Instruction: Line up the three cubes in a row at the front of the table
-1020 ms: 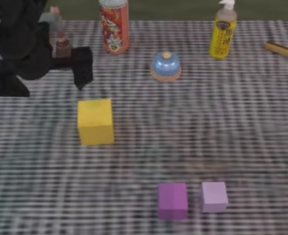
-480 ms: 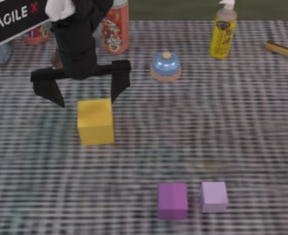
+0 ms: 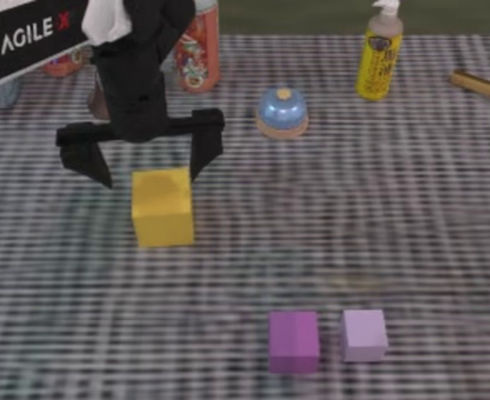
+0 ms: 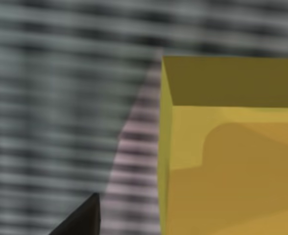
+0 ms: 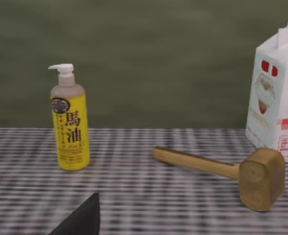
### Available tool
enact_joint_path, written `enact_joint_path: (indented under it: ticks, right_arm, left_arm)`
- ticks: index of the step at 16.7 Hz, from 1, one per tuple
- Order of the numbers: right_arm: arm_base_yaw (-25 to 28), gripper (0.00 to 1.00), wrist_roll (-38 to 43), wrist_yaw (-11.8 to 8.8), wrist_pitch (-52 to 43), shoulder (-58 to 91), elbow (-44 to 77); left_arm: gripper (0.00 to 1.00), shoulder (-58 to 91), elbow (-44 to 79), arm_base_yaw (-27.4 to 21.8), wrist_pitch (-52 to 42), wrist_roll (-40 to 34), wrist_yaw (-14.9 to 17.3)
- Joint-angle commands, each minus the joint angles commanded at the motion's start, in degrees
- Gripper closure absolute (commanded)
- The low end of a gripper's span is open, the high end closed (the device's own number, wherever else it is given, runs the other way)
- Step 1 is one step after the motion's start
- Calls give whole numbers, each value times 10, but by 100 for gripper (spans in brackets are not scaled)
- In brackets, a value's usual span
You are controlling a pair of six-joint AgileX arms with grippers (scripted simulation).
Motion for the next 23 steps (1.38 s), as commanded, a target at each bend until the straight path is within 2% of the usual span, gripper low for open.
enact_joint_path:
  ticks: [6,11,23]
  right_arm:
    - [0,0,0,0,0,0,0]
    - [0,0,0,0,0,0,0]
    - [0,0,0,0,0,0,0]
  left_arm:
    - [0,39,-91,-1,135,0,0]
    - [0,46,-105,-1,153,0,0]
    - [90,46,-105,-1,153,0,0]
